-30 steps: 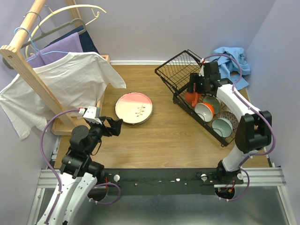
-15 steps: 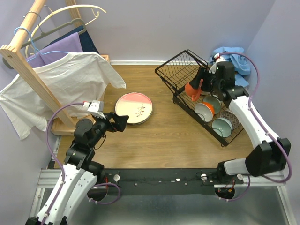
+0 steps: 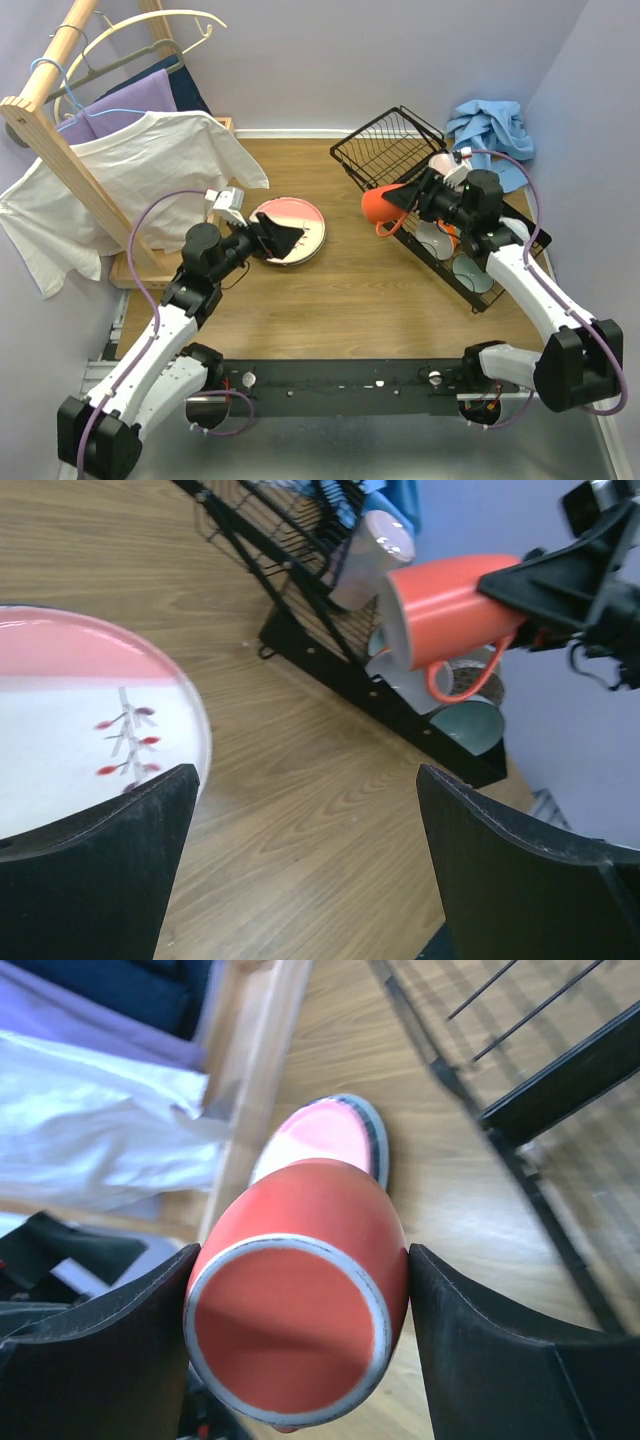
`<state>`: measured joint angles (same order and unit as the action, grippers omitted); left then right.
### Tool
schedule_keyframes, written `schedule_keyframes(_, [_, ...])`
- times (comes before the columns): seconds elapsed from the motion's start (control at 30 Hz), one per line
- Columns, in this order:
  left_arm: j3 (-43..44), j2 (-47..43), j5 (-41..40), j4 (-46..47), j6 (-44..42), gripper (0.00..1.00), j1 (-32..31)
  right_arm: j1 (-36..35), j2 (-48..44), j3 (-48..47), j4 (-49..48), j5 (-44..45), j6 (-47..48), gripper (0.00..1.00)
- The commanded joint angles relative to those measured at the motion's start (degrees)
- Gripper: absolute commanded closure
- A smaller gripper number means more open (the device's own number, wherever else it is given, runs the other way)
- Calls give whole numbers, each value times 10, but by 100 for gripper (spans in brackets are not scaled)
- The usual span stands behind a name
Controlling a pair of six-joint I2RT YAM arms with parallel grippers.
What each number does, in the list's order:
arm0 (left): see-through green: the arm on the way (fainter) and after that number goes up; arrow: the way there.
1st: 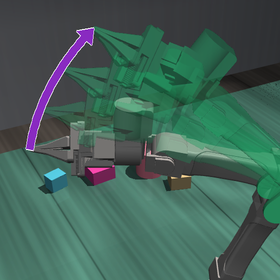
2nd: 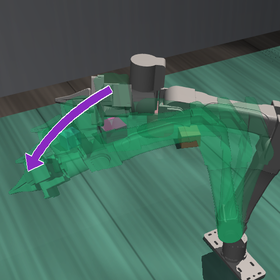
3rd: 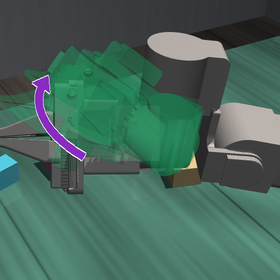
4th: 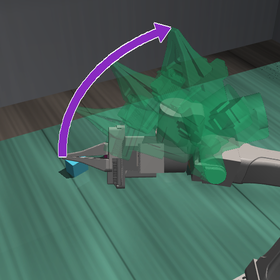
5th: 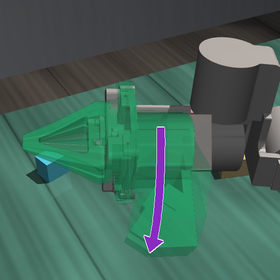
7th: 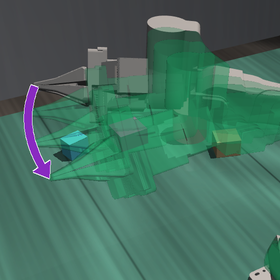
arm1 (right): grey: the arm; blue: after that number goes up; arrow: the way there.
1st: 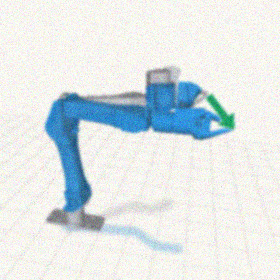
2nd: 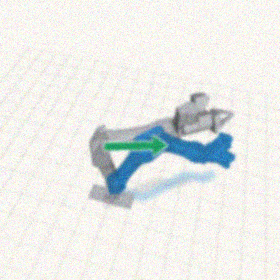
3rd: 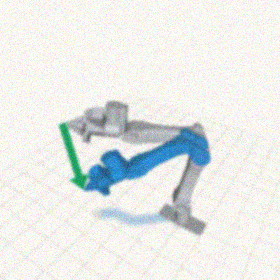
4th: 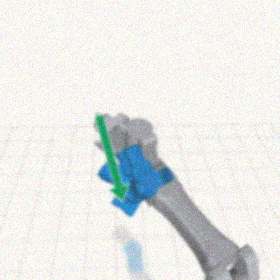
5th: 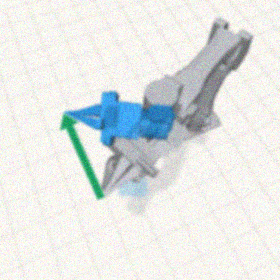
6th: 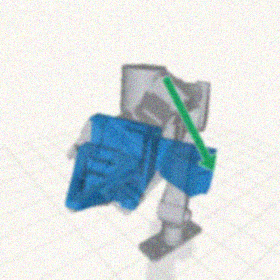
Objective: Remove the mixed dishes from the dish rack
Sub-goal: Pick up the cup from the dish rack, then place the cup at the center of the board.
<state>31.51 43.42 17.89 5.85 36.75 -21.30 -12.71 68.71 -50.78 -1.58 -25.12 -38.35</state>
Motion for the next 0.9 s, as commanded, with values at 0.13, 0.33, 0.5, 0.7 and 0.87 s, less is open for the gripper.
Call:
schedule_keyframes(0.13, [65, 104, -4, 134, 57, 1, -86, -11, -19, 112, -300, -100, -187, 99])
schedule_keyframes(0.33, [84, 176, -6, 211, 104, 2, -132, -15, -15, 141, -372, -115, -237, 99])
schedule_keyframes(0.5, [97, 231, 0, 258, 143, 4, -153, -18, -9, 162, -416, -125, -276, 99])
schedule_keyframes(0.7, [110, 292, 14, 335, 189, 11, -175, -22, -9, 176, -436, -135, -295, 99])
schedule_keyframes(0.87, [113, 320, 20, 382, 221, 19, -183, -26, -14, 188, -447, -137, -305, 99])
